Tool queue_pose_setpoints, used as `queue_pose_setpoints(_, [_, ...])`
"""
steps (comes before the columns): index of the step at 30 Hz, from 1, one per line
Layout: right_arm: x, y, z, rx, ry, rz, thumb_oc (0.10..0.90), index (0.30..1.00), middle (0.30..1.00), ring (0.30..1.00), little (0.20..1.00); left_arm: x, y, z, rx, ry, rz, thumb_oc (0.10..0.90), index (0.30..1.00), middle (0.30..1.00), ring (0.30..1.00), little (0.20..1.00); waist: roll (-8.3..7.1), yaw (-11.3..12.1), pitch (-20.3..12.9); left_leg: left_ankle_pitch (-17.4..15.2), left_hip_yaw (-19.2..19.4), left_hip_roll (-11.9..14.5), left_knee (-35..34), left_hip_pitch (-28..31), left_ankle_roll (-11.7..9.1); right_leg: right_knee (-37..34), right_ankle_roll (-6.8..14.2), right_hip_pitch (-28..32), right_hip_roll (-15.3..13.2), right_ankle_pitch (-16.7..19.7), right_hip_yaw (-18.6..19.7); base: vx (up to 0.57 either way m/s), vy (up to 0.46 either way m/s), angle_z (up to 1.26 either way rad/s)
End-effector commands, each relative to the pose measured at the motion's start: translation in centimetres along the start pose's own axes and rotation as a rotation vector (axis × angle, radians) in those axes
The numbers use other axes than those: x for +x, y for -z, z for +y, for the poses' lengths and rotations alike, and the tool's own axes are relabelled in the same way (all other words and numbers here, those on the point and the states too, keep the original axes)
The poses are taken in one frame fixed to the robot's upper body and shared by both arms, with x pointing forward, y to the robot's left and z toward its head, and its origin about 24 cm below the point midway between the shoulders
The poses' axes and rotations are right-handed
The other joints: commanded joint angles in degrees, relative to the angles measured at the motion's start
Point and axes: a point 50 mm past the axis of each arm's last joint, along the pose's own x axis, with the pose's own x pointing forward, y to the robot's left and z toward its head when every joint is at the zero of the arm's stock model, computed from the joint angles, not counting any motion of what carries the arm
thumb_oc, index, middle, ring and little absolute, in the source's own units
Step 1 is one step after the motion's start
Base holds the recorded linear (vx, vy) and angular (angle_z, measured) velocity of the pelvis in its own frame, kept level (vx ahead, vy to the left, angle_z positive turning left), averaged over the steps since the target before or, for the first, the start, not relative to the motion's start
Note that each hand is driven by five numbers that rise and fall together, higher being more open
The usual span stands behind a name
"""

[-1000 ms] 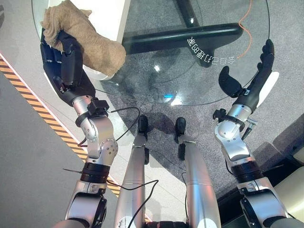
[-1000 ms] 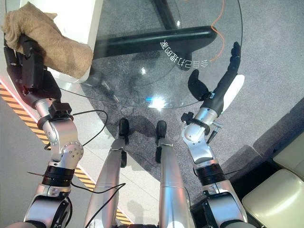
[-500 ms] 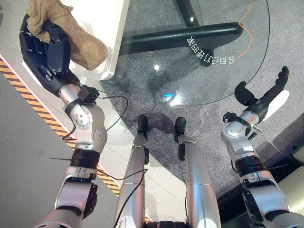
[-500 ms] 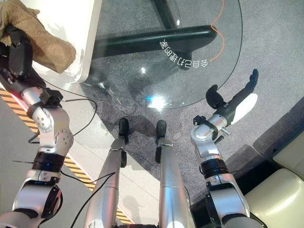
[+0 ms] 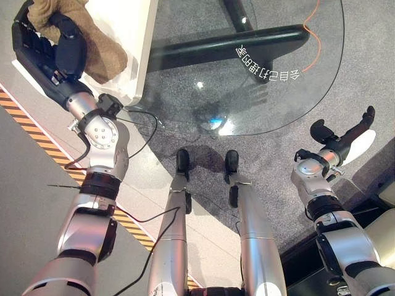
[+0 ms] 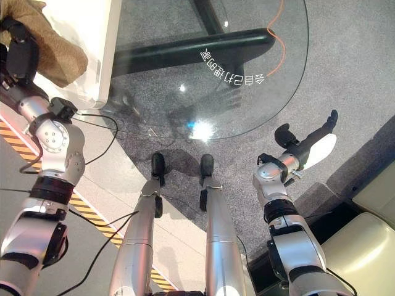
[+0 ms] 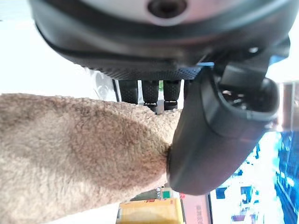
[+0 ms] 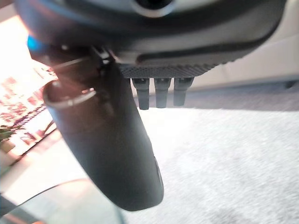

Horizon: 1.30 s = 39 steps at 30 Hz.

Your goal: Wipe the table with a cloth and put it in the basket.

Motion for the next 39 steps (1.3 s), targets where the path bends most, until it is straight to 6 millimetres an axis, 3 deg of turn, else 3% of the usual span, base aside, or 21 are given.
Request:
queue_pose_setpoints(1, [2.5,-0.7,-2.4,0.030,0.056,-0.061,0.800,0.900,0.900,0.900,0.900,4.0,-6.0,-1.0,-0.030,-0.006,-0.285,0.100,0.300,0.300,0.300,0.200,1.74,-0.4,-1.3,-3.5,3.5,-2.3,2.6,1.5,3.5,-3.2,0.6,3.4,2.6,-0.1,-0.7,0.00,0.000,0.00])
queue_pose_setpoints(16, [2.8,3.1,-3.3,-0.108,0.029,0.113,0.800,0.900,0.900,0.900,0.900,6.4,-5.4,-1.6,0.259,-0.011,-0.253,0.100,0.300,0.300,0.300,0.200,1.62,-1.1,-1.3,-3.6,4.0,-1.8,1.7,1.7,3.3,-4.4,0.8,3.6,2.6,0.1,-0.8,0.00,0.000,0.00])
queue_pose_setpoints(31, [3.0,3.2,-3.1,-0.144,-0.016,0.125,0.800,0.900,0.900,0.900,0.900,8.1,-4.3,-0.3,0.652,-0.065,-0.223,0.100,0.300,0.300,0.300,0.200,1.58,-1.8,-1.3,-3.6,4.2,-1.6,0.4,1.7,3.1,-5.6,1.0,3.4,2.7,0.1,-0.7,0.00,0.000,0.00])
queue_pose_setpoints(39, [3.0,2.8,-2.8,-0.139,-0.020,0.111,0.800,0.900,0.900,0.900,0.900,8.4,-3.8,-0.3,0.725,-0.019,-0.159,0.100,0.300,0.300,0.300,0.200,1.63,-1.9,-1.3,-3.5,4.2,-1.6,0.2,1.3,3.0,-6.0,1.2,3.1,2.7,0.2,-0.7,0.00,0.000,0.00])
